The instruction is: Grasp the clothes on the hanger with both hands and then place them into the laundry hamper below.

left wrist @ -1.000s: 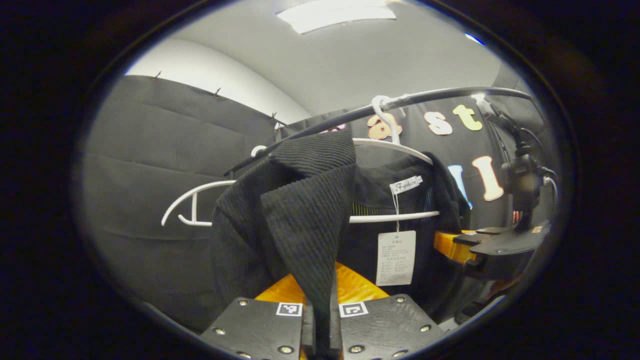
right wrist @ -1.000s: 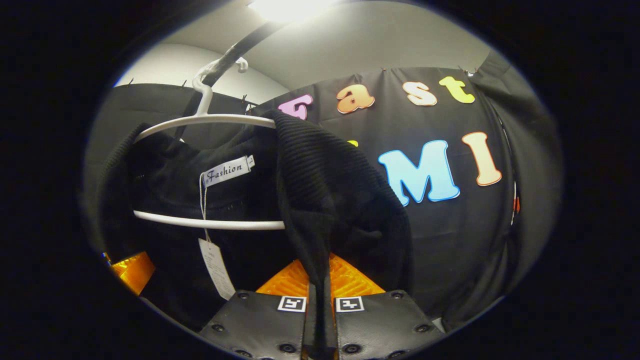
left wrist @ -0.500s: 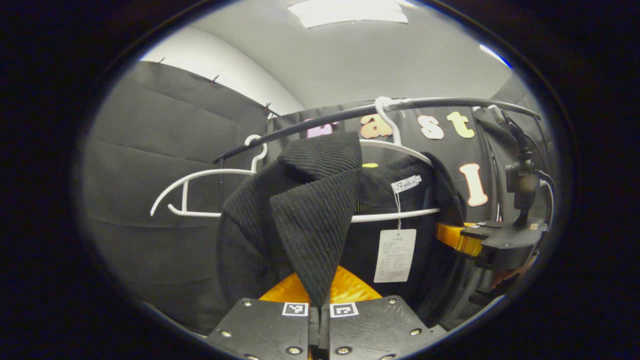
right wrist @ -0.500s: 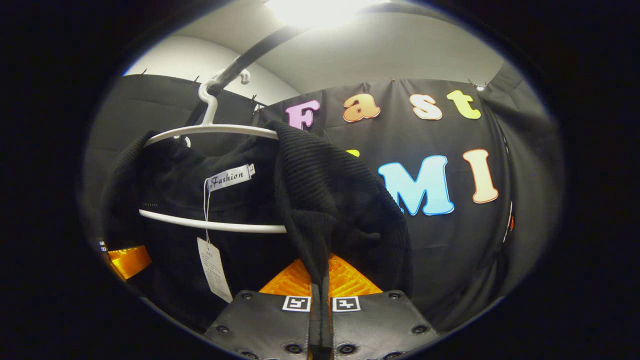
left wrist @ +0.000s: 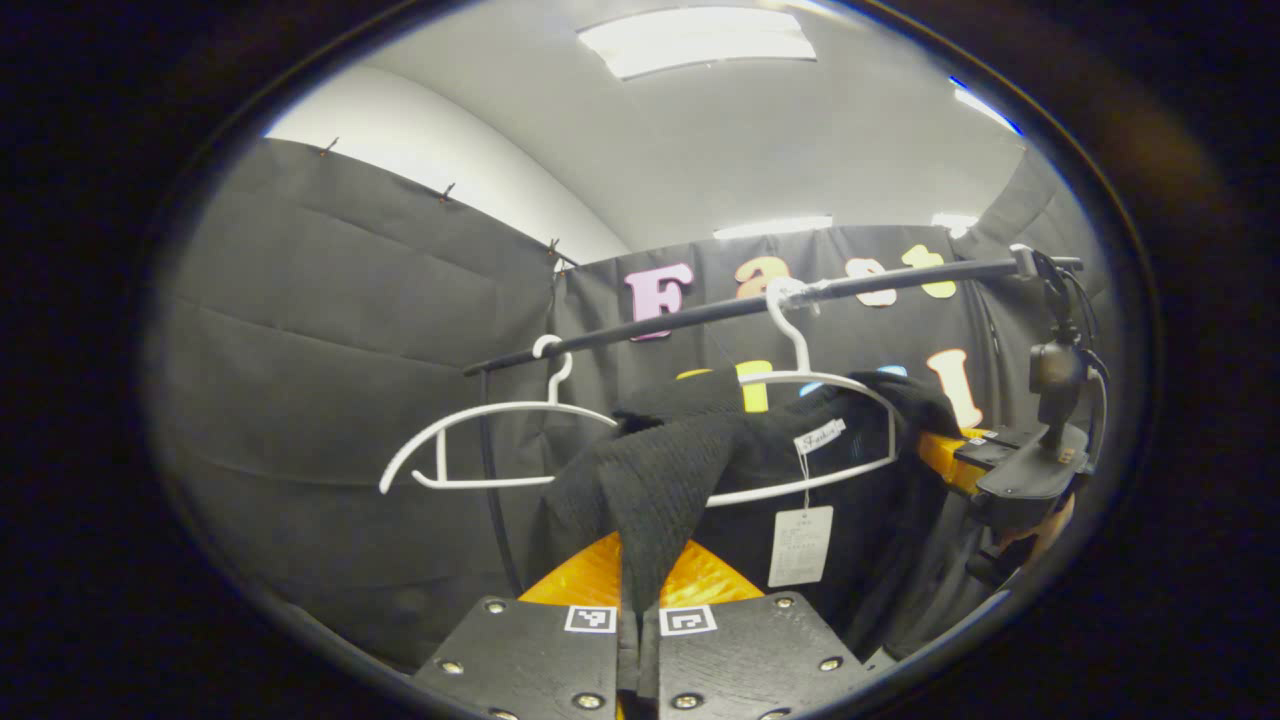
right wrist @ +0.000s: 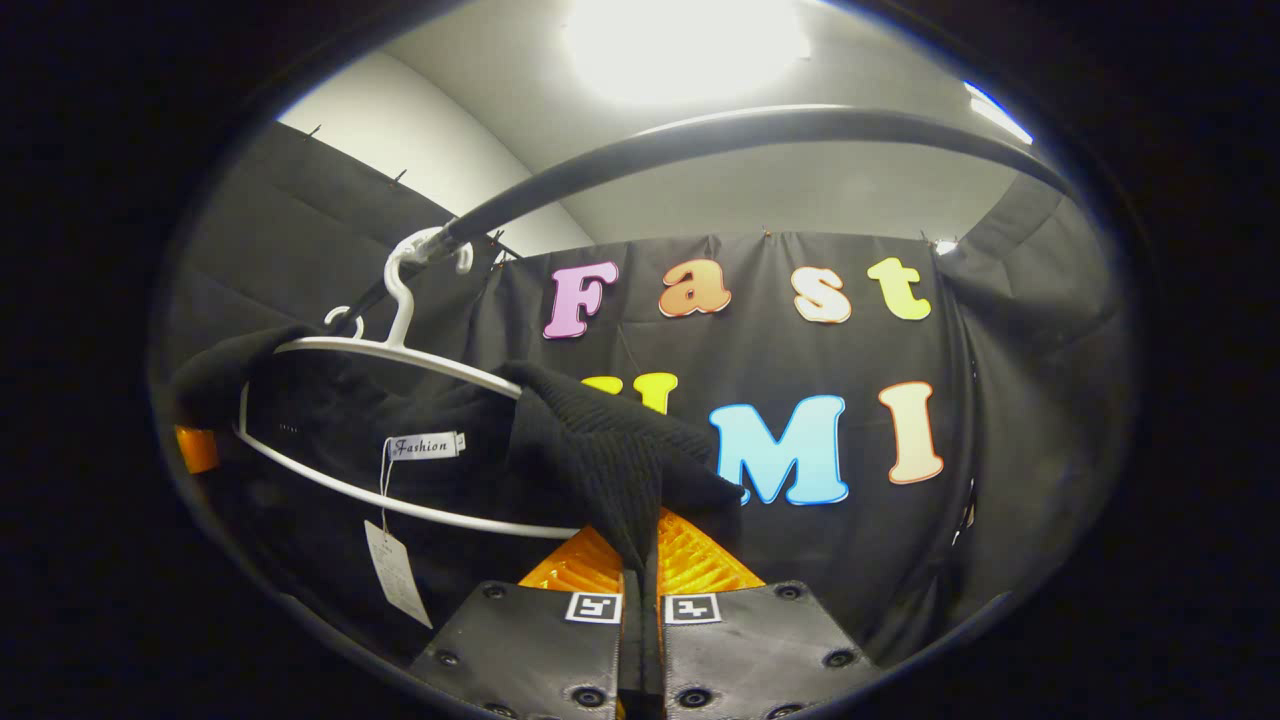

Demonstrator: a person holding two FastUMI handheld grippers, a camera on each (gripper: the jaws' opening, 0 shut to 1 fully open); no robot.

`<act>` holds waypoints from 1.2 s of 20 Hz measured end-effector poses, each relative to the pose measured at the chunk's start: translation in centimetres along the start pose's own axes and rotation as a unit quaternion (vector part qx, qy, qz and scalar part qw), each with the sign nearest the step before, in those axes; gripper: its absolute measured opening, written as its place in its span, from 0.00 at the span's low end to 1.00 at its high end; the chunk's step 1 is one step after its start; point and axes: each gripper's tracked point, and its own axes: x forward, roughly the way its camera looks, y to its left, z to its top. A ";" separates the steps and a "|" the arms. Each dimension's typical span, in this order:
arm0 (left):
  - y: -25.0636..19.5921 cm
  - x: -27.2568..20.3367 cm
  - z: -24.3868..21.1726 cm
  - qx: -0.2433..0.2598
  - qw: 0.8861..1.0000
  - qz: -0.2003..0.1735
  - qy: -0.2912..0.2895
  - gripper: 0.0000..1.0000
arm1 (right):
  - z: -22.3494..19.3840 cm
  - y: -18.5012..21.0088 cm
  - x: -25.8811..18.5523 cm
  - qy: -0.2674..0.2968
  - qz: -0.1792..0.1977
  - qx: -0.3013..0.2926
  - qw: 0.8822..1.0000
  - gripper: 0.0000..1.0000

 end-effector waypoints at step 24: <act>11.0 6.5 1.1 0.031 0.999 0.022 -0.003 0.01 | -2.0 -5.2 3.9 0.000 -0.012 -0.052 0.999 0.01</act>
